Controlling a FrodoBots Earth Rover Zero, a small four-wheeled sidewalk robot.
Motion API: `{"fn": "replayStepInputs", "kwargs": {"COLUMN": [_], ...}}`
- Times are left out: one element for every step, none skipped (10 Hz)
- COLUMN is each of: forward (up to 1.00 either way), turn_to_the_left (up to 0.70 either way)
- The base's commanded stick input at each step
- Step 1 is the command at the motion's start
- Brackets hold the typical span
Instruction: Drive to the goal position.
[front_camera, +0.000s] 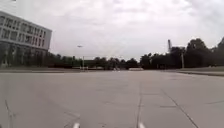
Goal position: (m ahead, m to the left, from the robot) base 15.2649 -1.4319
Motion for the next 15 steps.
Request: {"fn": "replayStepInputs", "kwargs": {"forward": [0.85, 0.85, 0.85, 0.85, 0.85, 0.85, 0.85, 0.85, 0.85, 0.85, 0.85, 0.85, 0.85, 0.85, 0.85], "turn_to_the_left": [0.00, 0.00, 0.00, 0.00, 0.00, 0.00, 0.00, 0.00, 0.00, 0.00, 0.00, -0.05, -0.15, -0.27, -0.33]}}
